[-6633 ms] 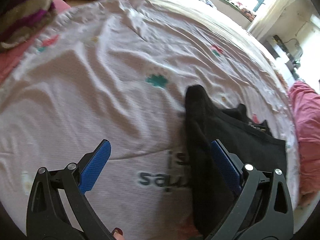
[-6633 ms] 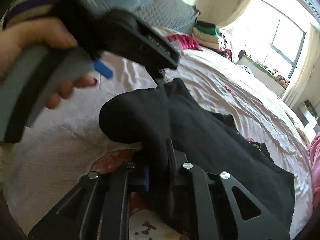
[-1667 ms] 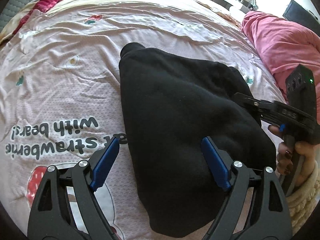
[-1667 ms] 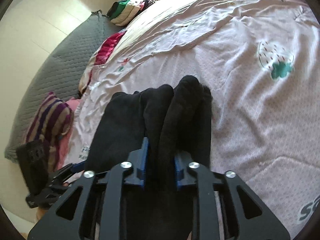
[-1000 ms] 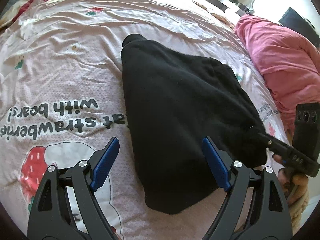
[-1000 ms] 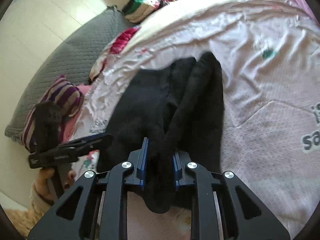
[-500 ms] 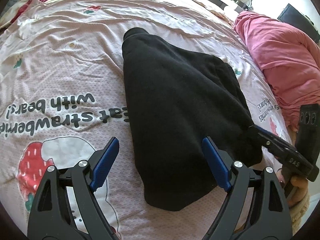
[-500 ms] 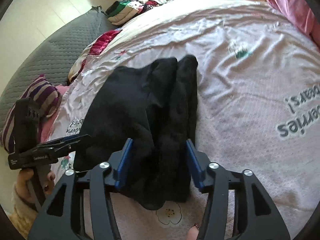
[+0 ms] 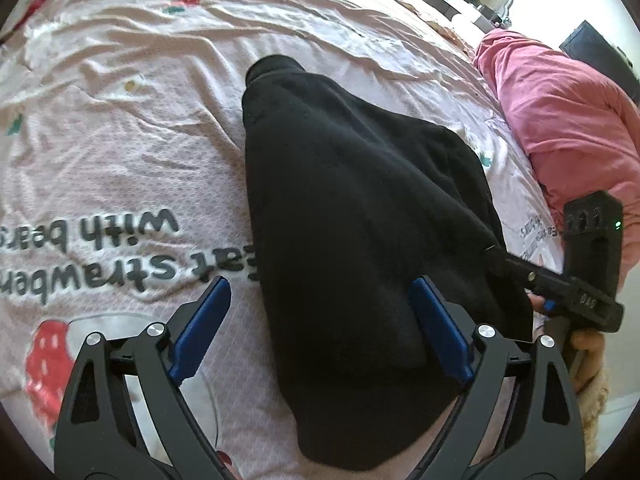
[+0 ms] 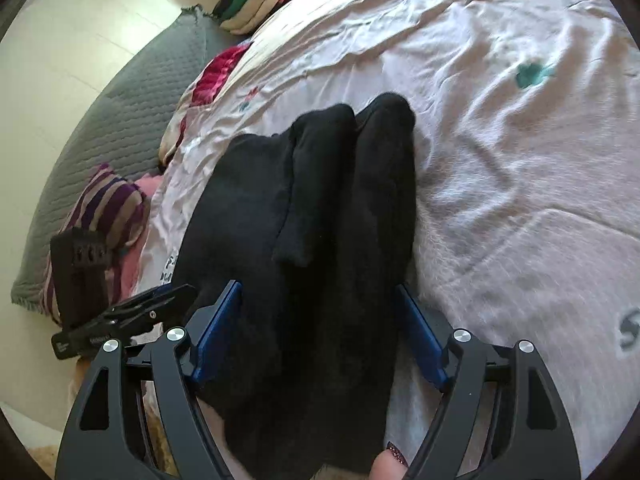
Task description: Fold small clothes
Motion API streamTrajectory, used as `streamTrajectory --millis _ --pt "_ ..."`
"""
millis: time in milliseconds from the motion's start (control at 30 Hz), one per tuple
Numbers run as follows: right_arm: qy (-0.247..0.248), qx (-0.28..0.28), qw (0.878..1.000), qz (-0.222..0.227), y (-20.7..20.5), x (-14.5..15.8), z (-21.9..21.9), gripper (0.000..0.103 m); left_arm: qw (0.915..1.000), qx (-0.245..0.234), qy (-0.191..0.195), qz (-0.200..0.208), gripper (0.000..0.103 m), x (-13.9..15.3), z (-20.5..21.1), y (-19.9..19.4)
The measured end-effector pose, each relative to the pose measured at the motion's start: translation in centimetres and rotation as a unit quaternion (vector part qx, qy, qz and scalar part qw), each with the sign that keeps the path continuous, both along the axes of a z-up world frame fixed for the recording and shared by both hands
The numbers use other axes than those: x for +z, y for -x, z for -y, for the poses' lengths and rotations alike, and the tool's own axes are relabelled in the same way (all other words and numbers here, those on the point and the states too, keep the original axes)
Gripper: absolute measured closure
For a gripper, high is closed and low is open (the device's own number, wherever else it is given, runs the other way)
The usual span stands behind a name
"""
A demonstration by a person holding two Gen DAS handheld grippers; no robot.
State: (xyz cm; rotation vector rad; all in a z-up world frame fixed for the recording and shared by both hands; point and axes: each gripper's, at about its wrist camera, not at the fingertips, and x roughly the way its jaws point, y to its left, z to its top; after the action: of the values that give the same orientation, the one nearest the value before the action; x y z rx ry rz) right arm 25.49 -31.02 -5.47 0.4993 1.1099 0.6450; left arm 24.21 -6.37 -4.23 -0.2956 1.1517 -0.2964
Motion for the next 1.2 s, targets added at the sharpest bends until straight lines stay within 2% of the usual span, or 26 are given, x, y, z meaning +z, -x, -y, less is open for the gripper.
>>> streamTrajectory --millis 100,167,200,233,300,333,400,600,733,867,1033,1200 --pt "0.001 0.012 1.0 0.013 -0.7 -0.1 -0.5 0.03 0.9993 0.002 0.034 -0.012 0.016 -1.1 -0.3 -1.1" --pt "0.007 0.021 1.0 0.019 -0.8 -0.1 -0.9 0.039 0.9977 0.006 0.064 -0.02 0.019 -1.7 -0.5 -1.8" --pt "0.012 0.027 0.999 0.026 -0.7 0.1 -1.2 0.045 0.996 0.008 0.086 -0.023 0.033 -2.0 -0.6 -2.1" --pt "0.012 0.03 0.999 0.034 -0.6 0.4 -1.3 0.048 0.994 0.008 0.106 -0.026 0.038 -2.1 -0.6 -2.2" --pt "0.009 0.025 0.999 0.039 -0.3 1.1 -1.3 0.058 0.9935 0.01 0.11 -0.027 0.045 -1.7 -0.5 -2.4" --pt "0.013 0.021 0.999 0.048 -0.1 1.8 -1.4 0.059 0.9937 0.007 0.109 -0.025 0.05 -1.3 -0.3 -2.4" --pt "0.025 0.023 0.997 0.069 0.5 3.2 -1.9 0.064 0.9936 0.002 0.112 -0.012 0.063 0.3 -0.4 -2.1" --pt "0.023 0.04 0.993 0.109 1.6 7.3 -4.9 0.069 0.9935 0.013 0.109 0.031 0.064 5.0 -2.5 -1.1" --pt "0.021 0.055 0.991 0.123 2.1 8.6 -7.8 0.069 0.9939 0.029 0.098 0.042 0.064 6.7 -5.1 0.2" --pt "0.018 0.072 0.99 0.117 2.6 8.2 -10.5 0.069 0.9943 0.048 0.083 0.047 0.064 6.6 -7.7 1.5" --pt "0.011 0.094 0.989 0.11 3.2 7.4 -14.1 0.071 0.9945 0.069 0.068 0.04 0.064 5.1 -10.6 3.0" --pt "0.07 0.091 0.987 0.115 3.6 6.6 -16.8 0.07 0.9949 0.082 0.055 0.02 0.064 3.1 -12.4 4.0"
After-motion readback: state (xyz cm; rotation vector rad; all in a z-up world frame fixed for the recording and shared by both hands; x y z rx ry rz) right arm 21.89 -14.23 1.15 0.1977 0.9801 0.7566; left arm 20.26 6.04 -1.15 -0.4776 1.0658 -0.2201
